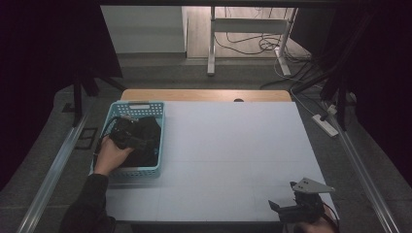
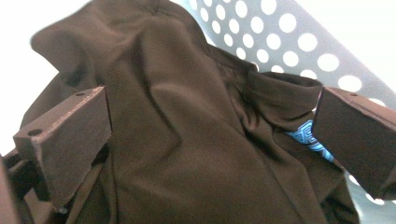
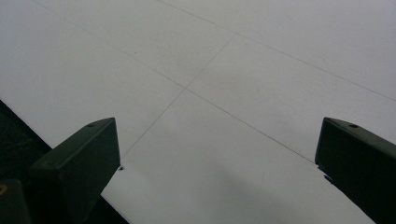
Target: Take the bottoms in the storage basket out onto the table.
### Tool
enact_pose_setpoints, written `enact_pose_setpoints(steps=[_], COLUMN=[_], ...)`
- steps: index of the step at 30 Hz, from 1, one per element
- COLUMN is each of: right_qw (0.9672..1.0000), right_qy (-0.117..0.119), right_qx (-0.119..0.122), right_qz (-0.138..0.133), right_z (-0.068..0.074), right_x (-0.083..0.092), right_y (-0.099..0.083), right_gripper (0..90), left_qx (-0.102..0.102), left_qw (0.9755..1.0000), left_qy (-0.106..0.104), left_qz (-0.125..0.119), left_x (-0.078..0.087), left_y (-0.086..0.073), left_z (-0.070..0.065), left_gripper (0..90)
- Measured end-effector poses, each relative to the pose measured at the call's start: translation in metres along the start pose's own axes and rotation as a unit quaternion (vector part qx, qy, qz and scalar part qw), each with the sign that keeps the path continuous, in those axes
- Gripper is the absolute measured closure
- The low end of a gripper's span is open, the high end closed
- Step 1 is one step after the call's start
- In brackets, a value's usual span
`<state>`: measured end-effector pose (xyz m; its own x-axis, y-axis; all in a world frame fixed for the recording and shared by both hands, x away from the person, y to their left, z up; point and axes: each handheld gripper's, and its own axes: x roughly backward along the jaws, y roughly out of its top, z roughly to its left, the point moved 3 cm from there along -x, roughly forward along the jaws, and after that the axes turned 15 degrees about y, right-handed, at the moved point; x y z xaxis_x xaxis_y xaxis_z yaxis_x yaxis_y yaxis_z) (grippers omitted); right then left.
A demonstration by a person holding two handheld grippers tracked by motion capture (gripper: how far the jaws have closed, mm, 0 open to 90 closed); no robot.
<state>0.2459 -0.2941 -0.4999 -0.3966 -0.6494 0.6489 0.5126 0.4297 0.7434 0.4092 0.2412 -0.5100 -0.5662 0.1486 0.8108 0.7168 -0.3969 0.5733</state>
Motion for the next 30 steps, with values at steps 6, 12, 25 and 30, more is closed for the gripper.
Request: enact_pose_setpoints(steps=[6, 12, 25, 30], right_qw=[1.0, 1.0, 1.0, 1.0], right_qy=[0.001, 0.001, 0.001, 0.001], right_qx=[-0.001, -0.001, 0.0, 0.002], right_qz=[0.0, -0.001, 0.001, 0.003], right_z=[0.0, 0.0, 0.0, 0.0], right_x=[0.0, 0.0, 0.0, 0.0], right_y=[0.0, 0.0, 0.0, 0.0], right_gripper=[0.3, 0.3, 0.3, 0.3], left_qx=[-0.017, -0.024, -0.048, -0.05], left_qw=[0.9991, 0.9981, 0.9931, 0.9917], left_qy=[-0.015, -0.028, -0.027, -0.008], left_qz=[0.035, 0.05, 0.103, 0.118], left_x=[-0.018, -0.028, -0.047, -0.049], left_y=[0.0, 0.001, -0.002, 0.001], left_z=[-0.004, -0.004, -0.016, -0.019], left_gripper=[0.0, 0.0, 0.0, 0.2])
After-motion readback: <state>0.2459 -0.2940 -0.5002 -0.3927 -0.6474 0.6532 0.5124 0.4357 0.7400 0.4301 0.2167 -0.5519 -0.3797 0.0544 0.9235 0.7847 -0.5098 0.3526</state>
